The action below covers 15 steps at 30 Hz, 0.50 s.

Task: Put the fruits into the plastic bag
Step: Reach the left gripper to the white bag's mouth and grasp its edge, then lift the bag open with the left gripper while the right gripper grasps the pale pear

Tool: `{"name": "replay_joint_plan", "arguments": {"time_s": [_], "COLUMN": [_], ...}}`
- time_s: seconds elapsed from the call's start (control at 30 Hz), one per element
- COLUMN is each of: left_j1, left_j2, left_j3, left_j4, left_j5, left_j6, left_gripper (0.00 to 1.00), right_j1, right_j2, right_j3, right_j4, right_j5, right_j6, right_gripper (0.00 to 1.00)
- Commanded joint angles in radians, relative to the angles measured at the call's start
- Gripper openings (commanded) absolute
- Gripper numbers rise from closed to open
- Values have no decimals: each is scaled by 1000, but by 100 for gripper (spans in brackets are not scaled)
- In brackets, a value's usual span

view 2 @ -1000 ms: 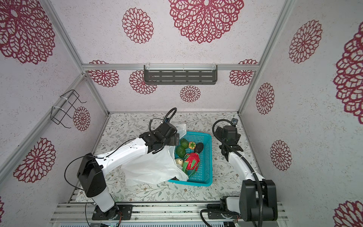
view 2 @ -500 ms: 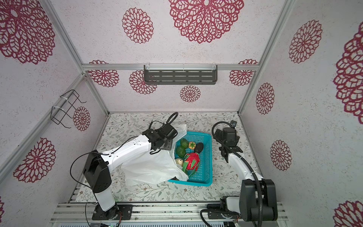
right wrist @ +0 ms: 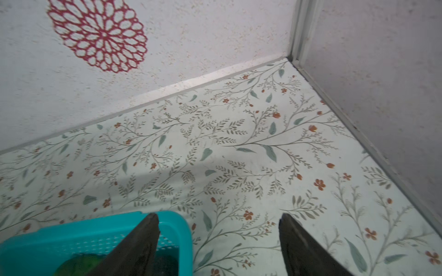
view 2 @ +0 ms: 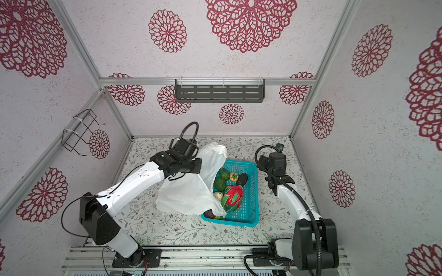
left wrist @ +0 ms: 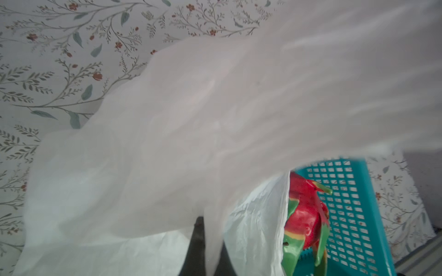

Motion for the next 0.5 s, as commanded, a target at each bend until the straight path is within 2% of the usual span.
{"name": "replay_joint_plan", "arguments": {"time_s": [0.0,0.13,0.23,0.3,0.47], "left_j1": [54,97,138,160,189], "left_j2": [-15,-22,-49,-70,-99], "left_j3": [58,86,66,38,28], "left_j4": [-38,-66,-14,46,82], "left_j5": [122,177,261,312,308], "left_j6": [80,106,64,28,-30], "left_gripper": [0,0,0,0,0], "right_j1": [54,118,149,160,207], "right_j2": [-15,-23,-37,-40,-47], "right_j3": [66,88,93,97,71], "right_j4": [-23,-40,-42,-49,-87], "right_j5": [-50,-78,-117,-183,-309], "right_j6": [14,14,22,16,29], "right_gripper": [80,80,81,81,81]}}
